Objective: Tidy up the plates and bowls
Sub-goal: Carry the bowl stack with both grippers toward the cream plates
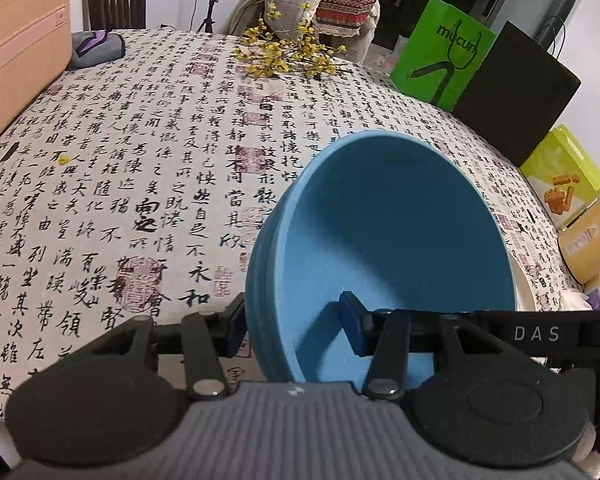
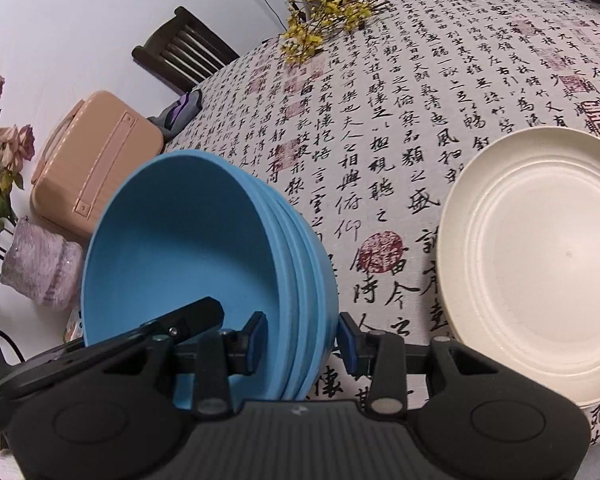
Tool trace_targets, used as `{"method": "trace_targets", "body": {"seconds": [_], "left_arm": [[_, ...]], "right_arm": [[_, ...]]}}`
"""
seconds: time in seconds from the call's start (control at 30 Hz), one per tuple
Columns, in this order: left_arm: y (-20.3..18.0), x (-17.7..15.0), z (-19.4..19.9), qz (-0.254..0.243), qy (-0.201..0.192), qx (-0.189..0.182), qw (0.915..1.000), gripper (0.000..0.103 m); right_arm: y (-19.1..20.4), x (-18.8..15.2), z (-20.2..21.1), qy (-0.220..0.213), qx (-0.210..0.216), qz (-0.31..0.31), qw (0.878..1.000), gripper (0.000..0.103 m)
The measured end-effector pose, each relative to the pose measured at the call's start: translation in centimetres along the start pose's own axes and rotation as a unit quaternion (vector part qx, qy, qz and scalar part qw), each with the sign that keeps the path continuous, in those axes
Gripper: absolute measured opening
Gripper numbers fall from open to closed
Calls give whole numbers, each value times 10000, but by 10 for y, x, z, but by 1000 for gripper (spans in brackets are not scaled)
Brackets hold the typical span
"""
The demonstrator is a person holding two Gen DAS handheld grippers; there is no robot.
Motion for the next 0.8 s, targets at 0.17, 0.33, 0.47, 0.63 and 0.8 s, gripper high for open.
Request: {"method": "trace_targets", "body": {"seconds": [0.17, 0.33, 0.47, 0.63, 0.8], "left_arm": [[-10, 1, -4, -58, 16, -44, 10000, 48], [-20, 2, -8, -95, 18, -87, 9999, 48], [-27, 2, -12, -136, 33, -118, 9998, 48], [-37, 4, -16, -183, 49, -160, 9997, 48], [-47, 5, -21, -223, 60, -220, 9995, 48]], "right_arm": [[-9, 3, 5, -52, -31, -54, 10000, 38], [-17, 6, 10, -108, -51, -100, 9999, 38], [-24, 8, 14, -145, -68, -140, 9998, 38], [-32, 11, 19, -192, -99, -195, 9996, 38], [-42, 14, 25, -252, -125, -256, 9993, 38]]}}
Point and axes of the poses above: each gripper's, at about its wrist camera, not at the fingertips, and z roughly against the way its jaws point, y to its left, x to its top, the point moved 1 cm from there along -z, roughly the way its jaws point, and after that the axes turned 14 degrees about -y, right-handed, at the moved point
